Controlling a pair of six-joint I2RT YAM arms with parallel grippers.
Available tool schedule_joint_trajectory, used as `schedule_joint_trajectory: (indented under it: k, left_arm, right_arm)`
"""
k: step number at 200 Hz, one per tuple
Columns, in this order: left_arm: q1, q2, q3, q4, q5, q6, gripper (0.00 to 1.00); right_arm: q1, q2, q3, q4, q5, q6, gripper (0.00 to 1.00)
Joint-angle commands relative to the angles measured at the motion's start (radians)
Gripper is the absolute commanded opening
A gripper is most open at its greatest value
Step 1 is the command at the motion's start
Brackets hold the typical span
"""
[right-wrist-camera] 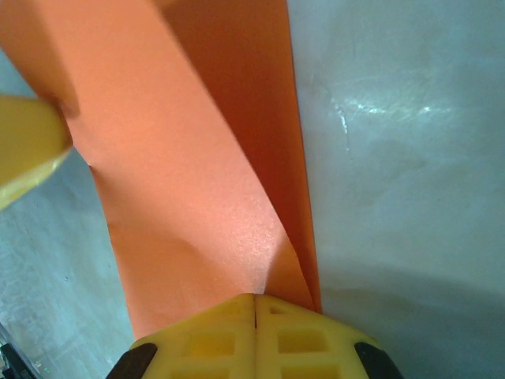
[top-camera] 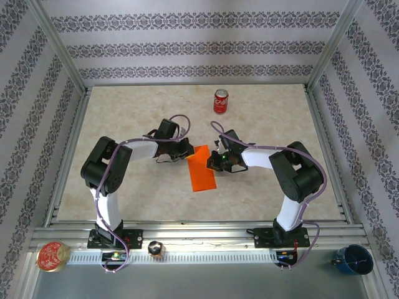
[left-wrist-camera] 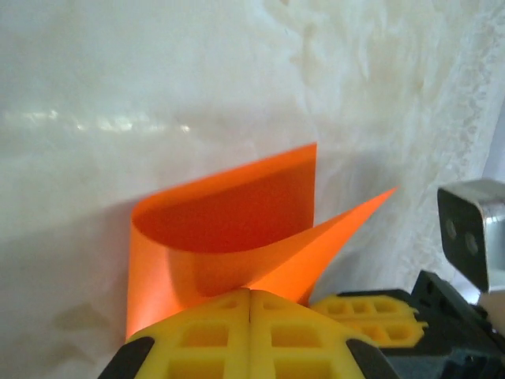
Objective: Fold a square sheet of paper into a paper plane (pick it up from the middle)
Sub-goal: Fold the paper in half at the center of the table.
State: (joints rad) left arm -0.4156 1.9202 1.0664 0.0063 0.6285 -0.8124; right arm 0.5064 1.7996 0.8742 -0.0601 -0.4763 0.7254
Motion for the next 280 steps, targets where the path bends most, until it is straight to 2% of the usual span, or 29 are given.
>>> schedule_joint_trajectory:
  k: [1,61,87,185,234,280]
  left_arm:
    - [0.028,0.055,0.010,-0.030,0.010,0.025,0.00]
    - [0.054,0.075,-0.025,-0.020,-0.041,0.025,0.00]
    - [0.069,0.066,-0.004,-0.044,-0.092,0.034,0.00]
    - [0.119,0.077,0.042,-0.060,-0.171,-0.016,0.00]
    - [0.120,-0.018,0.060,-0.098,-0.169,0.003,0.00]
    - [0.087,-0.115,0.026,-0.037,-0.036,0.018,0.00]
  right_arm:
    - [-0.004,0.064,-0.050,-0.166,0.087,-0.032,0.00]
    - [-0.005,0.069,-0.053,-0.164,0.087,-0.034,0.00]
    - [-0.005,0.067,-0.052,-0.167,0.085,-0.037,0.00]
    - [-0.009,0.058,-0.050,-0.181,0.079,-0.052,0.00]
    - [-0.011,0.053,-0.050,-0.181,0.079,-0.054,0.00]
    - [-0.011,0.058,-0.047,-0.175,0.079,-0.048,0.00]
